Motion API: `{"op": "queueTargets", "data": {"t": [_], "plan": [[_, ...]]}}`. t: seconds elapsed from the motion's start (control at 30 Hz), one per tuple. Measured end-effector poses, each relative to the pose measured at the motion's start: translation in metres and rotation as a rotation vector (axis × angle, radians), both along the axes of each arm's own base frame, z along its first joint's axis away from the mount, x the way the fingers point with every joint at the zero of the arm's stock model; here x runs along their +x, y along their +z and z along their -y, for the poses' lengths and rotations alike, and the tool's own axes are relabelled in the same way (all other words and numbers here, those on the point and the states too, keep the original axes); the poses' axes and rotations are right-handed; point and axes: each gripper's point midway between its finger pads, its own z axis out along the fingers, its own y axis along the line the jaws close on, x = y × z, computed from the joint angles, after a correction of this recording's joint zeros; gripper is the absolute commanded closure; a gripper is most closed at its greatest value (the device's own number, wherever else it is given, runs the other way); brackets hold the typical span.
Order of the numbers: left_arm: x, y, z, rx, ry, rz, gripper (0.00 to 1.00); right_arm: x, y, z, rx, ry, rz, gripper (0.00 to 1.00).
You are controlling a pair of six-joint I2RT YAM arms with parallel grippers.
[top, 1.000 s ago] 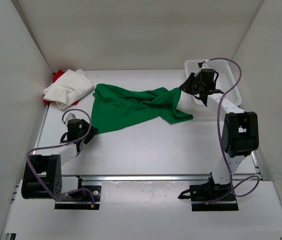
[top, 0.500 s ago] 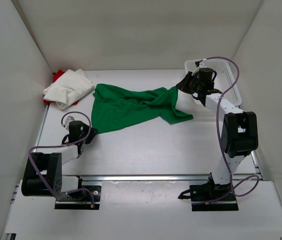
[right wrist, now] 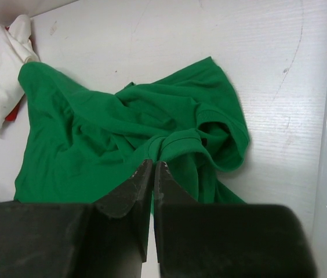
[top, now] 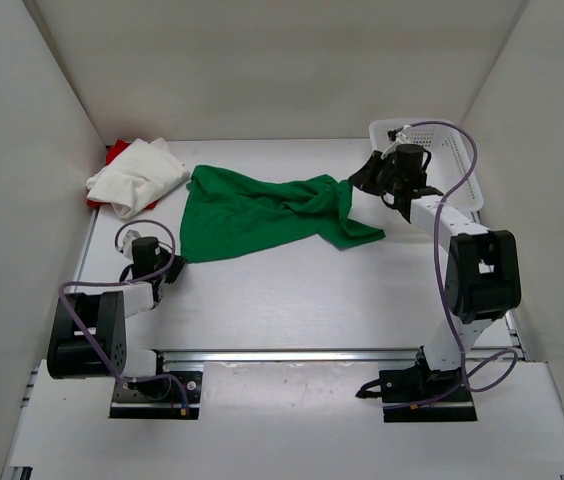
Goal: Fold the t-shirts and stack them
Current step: Flatten out the tshirt
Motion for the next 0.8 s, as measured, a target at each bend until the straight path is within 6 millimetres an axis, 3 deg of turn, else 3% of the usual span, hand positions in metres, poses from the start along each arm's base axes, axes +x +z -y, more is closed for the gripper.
{"op": "queueTargets", "data": {"t": [0.2,0.33,0.47,0.53,0.6,0.67,0.73,0.8], "plan": [[0.013,0.013,-0.013,0.017,0.019,0.042,1.00,-0.037,0.002,-0.010,-0.012,0.009,-0.010,1.00],[0.021,0.022,-0.022,0.016,0.029,0.065,1.00,-0.084,0.021,-0.062,-0.033,0.128,0.012,1.00],[0.031,0.032,-0.033,0.011,0.046,0.088,1.00,-0.138,0.061,-0.124,-0.020,0.313,0.087,1.00],[0.034,0.033,-0.038,0.004,0.052,0.090,1.00,-0.152,0.085,-0.134,0.002,0.355,0.134,1.00],[0.036,0.034,-0.041,-0.002,0.057,0.090,1.00,-0.148,0.107,-0.121,0.027,0.330,0.186,1.00],[0.039,0.036,-0.042,-0.002,0.059,0.091,1.00,-0.132,0.117,-0.096,0.049,0.267,0.209,1.00],[0.041,0.039,-0.042,-0.001,0.054,0.099,1.00,-0.105,0.110,-0.063,0.066,0.183,0.198,1.00],[0.044,0.043,-0.042,0.000,0.051,0.105,1.00,-0.079,0.081,-0.031,0.064,0.106,0.136,1.00]]}}
